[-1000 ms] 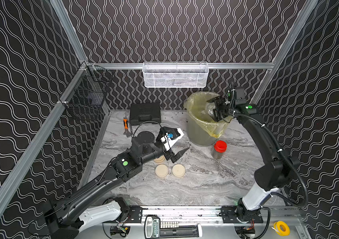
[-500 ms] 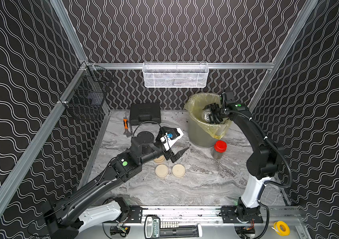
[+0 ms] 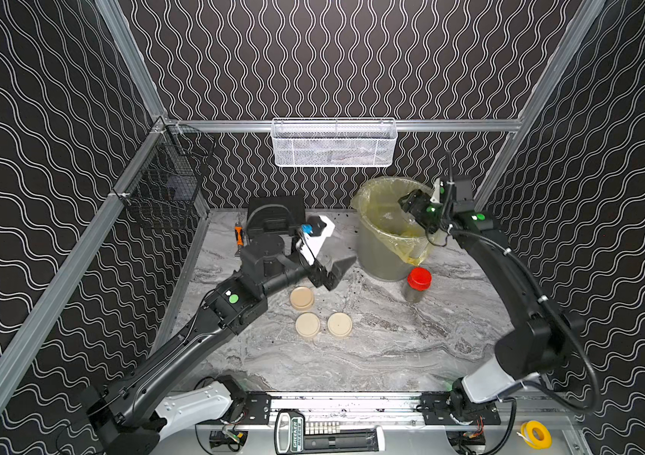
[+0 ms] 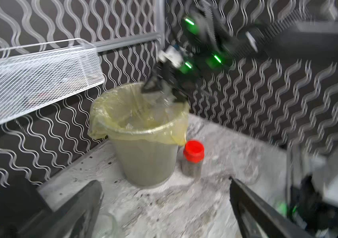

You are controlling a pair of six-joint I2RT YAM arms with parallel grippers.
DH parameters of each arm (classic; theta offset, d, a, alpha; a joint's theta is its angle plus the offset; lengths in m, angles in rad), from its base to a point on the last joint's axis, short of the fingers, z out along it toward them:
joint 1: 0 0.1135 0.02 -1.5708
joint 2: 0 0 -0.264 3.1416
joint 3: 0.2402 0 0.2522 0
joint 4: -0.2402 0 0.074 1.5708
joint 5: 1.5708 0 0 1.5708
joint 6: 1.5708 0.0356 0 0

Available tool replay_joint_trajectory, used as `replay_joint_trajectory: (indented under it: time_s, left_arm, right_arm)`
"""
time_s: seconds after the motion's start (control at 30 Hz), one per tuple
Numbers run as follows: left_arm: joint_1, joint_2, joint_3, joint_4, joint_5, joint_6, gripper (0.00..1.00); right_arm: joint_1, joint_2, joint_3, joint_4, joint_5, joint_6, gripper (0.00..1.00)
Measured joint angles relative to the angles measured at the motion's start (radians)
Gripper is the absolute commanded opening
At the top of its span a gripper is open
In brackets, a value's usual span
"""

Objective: Empty moldy tea leaves from jars
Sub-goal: Pour the moldy tea leaves from the jar into the trash bin.

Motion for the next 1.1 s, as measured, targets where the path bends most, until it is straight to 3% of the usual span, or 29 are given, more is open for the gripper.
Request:
replay_joint_trajectory:
  time_s: [0.23,0.37,0.63,0.87,1.1]
  left_arm:
    - [0.051,0.184,0.126,0.171,0.172,-0.463,0.99]
    - [0.052,0.287,0.225,0.222,0.255,-0.588,0.99]
    - [0.049,0.390,0.404,0.159,0.255,-0.558,0.99]
    - [0.010,0.423,0.466,0.084,0.282,-0.503,0.99]
    - [-0.045,0.461,0.542,-0.009,0.218,-0.451,0.99]
  right_arm:
    - [-0.002,-0.238,-0.355,0.460,-0.144,-0.325,0.00]
    - [-0.002,-0.285,-0.447,0.637,-0.239,-0.428,0.00]
    - [-0.002,-0.338,-0.587,0.983,-0.403,-0.504,0.00]
    - [-0.002,-0.351,-0.627,1.178,-0.515,-0.512,0.00]
    - [-0.001,-0.358,-0.660,1.313,-0.606,-0.501,0.00]
